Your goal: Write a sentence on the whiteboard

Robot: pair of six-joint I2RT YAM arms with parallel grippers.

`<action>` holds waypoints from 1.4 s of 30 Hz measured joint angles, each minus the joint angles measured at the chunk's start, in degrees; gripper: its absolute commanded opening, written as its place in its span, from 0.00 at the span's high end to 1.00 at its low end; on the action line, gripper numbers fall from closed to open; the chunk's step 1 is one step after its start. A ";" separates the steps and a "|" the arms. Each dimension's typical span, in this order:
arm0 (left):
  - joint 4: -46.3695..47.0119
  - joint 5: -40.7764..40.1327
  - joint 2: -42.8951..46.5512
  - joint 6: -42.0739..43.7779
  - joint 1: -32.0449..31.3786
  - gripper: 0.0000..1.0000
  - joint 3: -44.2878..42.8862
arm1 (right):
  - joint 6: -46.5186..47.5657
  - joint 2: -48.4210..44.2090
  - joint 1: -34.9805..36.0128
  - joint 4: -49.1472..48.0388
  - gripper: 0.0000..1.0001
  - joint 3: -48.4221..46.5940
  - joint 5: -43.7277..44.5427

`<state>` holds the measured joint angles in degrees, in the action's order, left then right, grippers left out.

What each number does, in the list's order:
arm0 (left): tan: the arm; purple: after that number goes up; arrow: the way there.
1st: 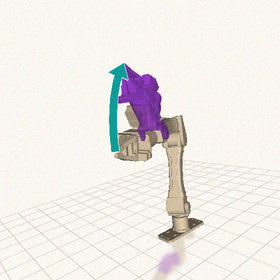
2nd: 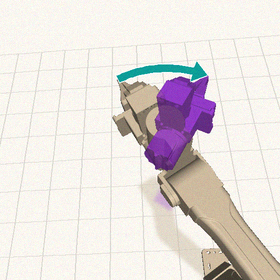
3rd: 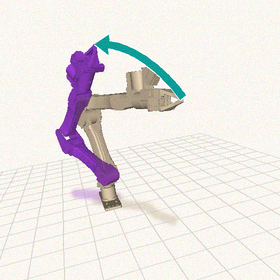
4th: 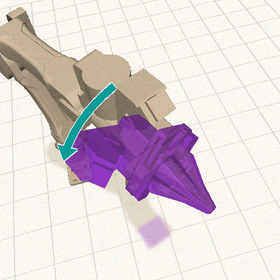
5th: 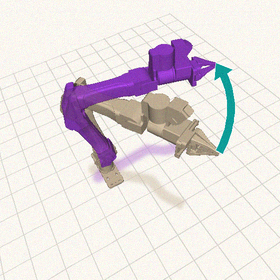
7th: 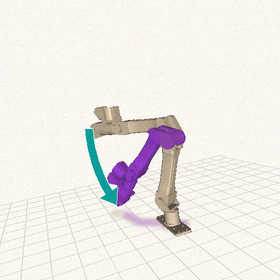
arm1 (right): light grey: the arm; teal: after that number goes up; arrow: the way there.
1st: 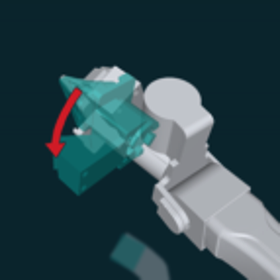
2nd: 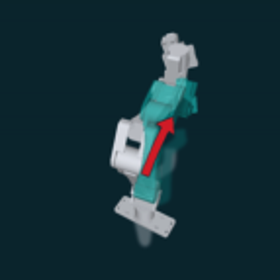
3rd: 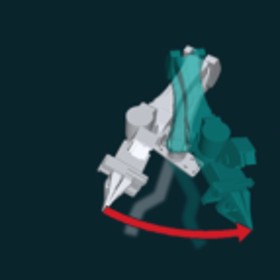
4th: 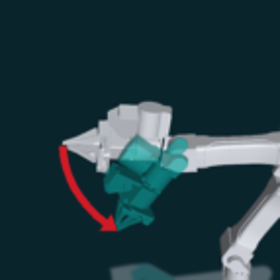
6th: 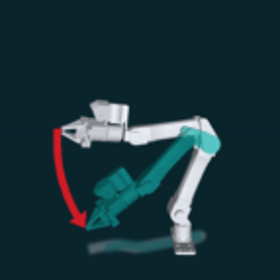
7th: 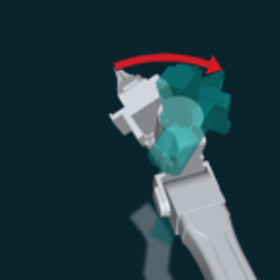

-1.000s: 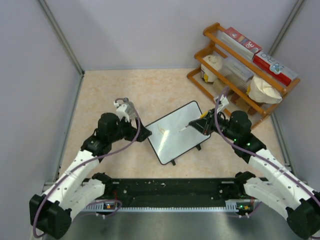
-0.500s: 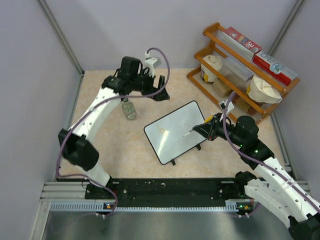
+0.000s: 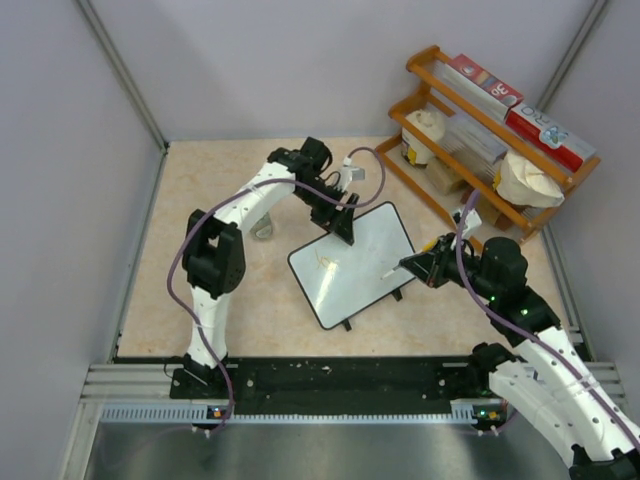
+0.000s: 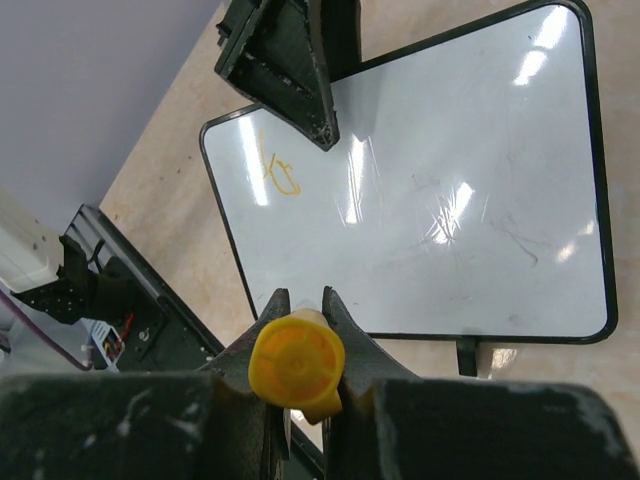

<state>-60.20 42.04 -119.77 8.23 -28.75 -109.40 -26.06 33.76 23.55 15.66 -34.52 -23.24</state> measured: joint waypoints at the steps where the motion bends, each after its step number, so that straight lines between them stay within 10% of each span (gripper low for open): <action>1: -0.63 0.68 0.00 0.39 -0.44 0.38 0.61 | 0.15 -0.04 -0.24 0.39 1.00 0.00 0.02; 8: -2.01 2.34 -0.07 3.08 -2.56 1.00 1.20 | 1.05 -0.28 -0.85 2.01 1.00 -0.02 0.55; 33: -2.86 14.05 -1.90 6.08 -9.22 1.00 6.19 | 2.49 -1.64 -1.36 4.59 1.00 -1.27 0.94; 37: -2.43 13.75 -1.90 4.92 -9.25 0.58 6.19 | 2.49 -1.90 -1.36 5.25 1.00 -1.27 0.94; 42: 0.87 7.48 -1.44 2.82 -9.46 0.41 8.02 | 2.49 -2.14 -1.38 5.40 1.00 -1.27 0.92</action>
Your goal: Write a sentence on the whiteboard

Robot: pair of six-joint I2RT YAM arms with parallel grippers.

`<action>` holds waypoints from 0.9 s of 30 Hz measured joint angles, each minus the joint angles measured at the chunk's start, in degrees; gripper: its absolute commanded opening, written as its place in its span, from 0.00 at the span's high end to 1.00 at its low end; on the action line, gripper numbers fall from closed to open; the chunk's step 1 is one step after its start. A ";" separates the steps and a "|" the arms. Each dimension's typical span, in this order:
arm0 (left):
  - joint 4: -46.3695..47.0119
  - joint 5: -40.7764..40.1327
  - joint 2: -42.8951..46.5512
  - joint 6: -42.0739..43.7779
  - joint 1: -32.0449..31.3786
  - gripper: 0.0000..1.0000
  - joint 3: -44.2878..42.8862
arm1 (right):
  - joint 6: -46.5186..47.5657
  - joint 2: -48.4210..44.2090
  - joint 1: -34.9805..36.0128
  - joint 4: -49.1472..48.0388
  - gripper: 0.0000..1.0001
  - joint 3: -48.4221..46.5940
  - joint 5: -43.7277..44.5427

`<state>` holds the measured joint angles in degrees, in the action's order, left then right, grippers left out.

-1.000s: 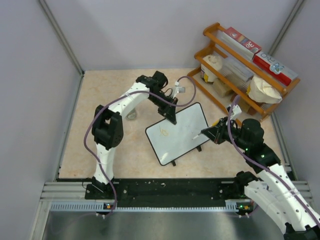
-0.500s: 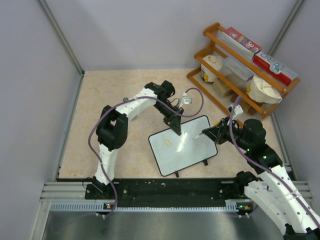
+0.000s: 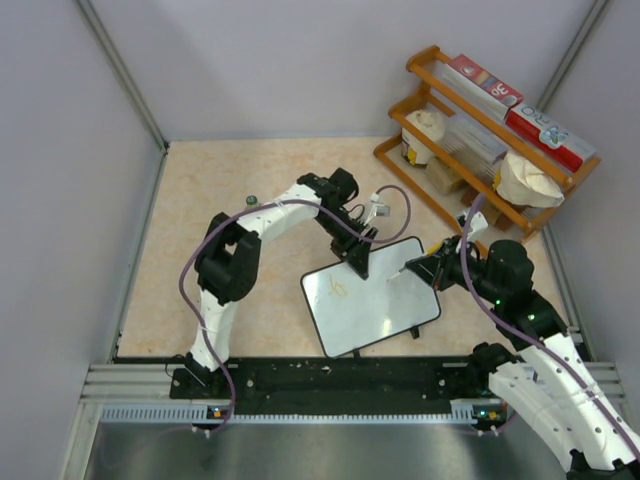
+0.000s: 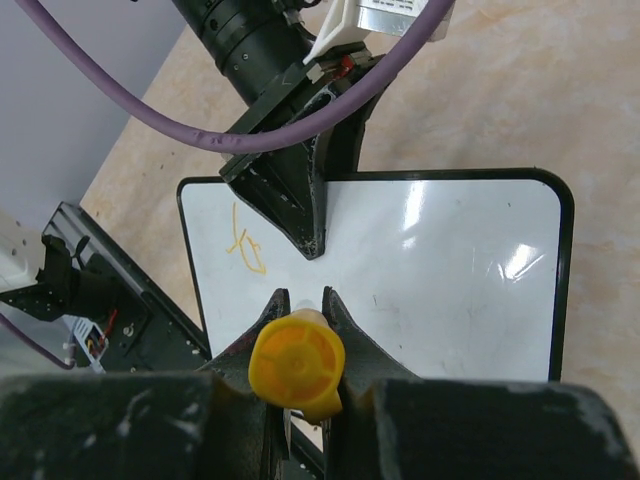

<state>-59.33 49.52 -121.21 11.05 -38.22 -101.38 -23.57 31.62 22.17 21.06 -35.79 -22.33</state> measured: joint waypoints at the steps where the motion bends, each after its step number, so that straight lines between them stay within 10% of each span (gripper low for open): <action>1: 0.63 -0.55 0.44 -0.59 0.00 0.40 0.66 | 0.00 -0.02 -0.02 0.00 1.00 0.00 0.00; 15: 29.53 -22.84 39.87 -17.09 7.34 0.16 31.50 | 0.52 0.76 -0.22 -1.66 1.00 -0.02 -2.21; 27: 50.07 -18.88 60.08 -33.40 13.81 0.17 65.83 | -1.20 5.88 0.94 -12.55 1.00 0.24 -5.29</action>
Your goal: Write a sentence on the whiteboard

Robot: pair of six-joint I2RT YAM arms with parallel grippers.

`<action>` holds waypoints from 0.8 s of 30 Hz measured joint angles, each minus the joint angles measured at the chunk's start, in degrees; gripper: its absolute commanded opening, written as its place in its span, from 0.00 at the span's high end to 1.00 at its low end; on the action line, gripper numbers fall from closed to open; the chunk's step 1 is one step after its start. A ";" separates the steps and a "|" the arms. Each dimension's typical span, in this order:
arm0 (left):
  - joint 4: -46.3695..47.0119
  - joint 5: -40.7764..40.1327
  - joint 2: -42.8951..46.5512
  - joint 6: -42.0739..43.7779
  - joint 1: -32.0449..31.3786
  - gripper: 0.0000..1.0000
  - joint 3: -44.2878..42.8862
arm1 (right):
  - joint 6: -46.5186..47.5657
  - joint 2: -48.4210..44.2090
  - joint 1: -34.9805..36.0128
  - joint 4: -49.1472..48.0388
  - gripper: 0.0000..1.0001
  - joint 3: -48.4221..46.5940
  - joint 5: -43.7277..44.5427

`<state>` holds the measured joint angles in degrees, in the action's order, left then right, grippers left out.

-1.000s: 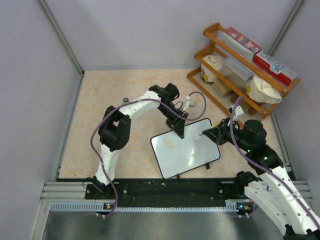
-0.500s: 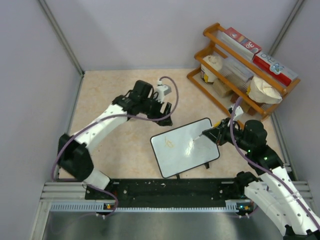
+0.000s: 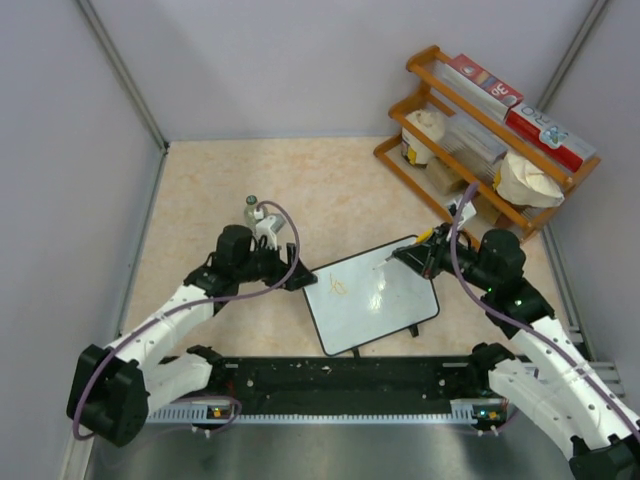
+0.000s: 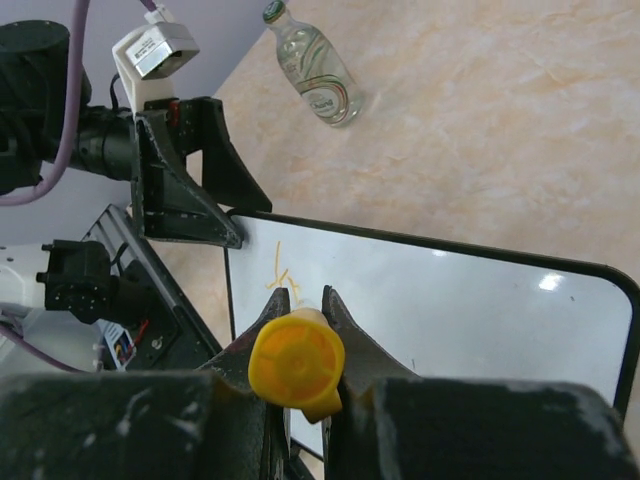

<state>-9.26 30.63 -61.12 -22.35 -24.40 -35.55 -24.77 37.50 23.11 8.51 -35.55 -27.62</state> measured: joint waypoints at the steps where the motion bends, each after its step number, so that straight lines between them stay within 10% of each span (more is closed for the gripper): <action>1: 2.08 0.72 1.36 -1.64 0.00 0.18 2.29 | -0.15 0.44 0.57 -0.72 1.00 0.04 0.13; 8: 17.59 4.70 4.96 -9.68 -0.09 0.33 11.80 | -0.94 2.91 4.11 -4.92 1.00 0.37 1.11; 20: 28.94 12.92 -2.16 -10.40 -0.50 1.00 12.00 | -0.74 4.31 6.45 -8.55 1.00 1.44 3.76; 24: 28.92 16.81 -4.52 -9.35 -0.83 1.00 8.74 | -0.04 4.42 8.22 -9.64 1.00 2.43 5.22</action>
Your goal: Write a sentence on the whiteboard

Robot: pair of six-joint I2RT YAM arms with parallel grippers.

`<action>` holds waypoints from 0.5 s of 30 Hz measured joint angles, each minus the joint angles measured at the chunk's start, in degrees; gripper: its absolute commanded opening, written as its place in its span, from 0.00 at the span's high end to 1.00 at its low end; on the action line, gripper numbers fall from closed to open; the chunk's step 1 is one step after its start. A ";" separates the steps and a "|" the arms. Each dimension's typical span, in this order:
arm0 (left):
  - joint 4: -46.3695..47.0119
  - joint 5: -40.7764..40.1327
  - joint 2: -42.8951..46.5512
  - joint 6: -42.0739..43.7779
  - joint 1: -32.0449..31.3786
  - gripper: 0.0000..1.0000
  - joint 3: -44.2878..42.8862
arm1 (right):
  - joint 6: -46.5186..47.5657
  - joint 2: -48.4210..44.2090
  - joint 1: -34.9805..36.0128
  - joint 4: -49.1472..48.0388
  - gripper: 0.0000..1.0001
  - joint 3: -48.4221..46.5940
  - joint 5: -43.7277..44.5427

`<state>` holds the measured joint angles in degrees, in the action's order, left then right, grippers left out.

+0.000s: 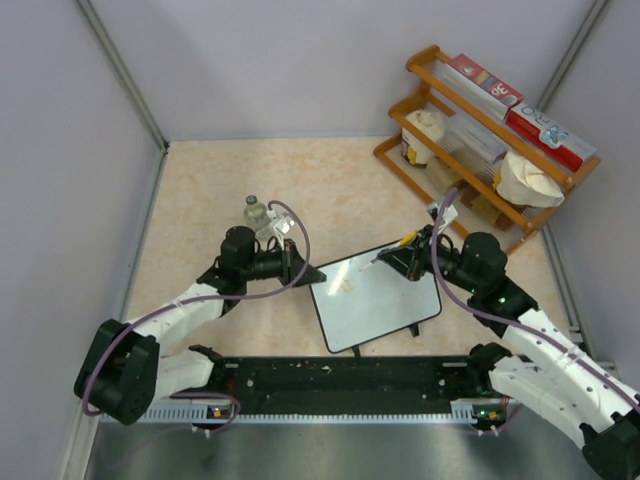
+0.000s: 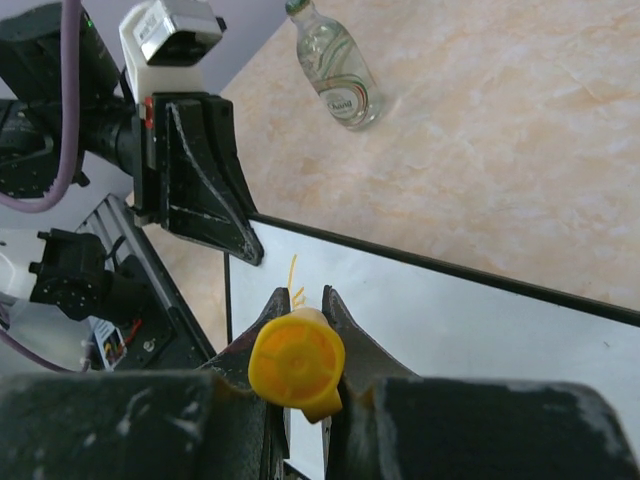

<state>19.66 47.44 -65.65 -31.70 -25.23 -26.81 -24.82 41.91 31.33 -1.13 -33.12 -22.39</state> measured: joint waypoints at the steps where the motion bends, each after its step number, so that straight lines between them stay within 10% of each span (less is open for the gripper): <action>1: -0.20 0.39 -0.83 0.37 0.09 1.00 -0.57 | 0.28 0.09 0.39 -0.17 1.00 0.39 0.31; 15: -4.68 4.92 -6.49 5.14 2.62 1.00 -5.16 | 4.76 1.44 8.63 -4.59 1.00 5.55 11.32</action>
<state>14.98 52.36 -72.14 -26.57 -22.61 -31.97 -20.05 43.35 39.97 -5.72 -27.57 -11.07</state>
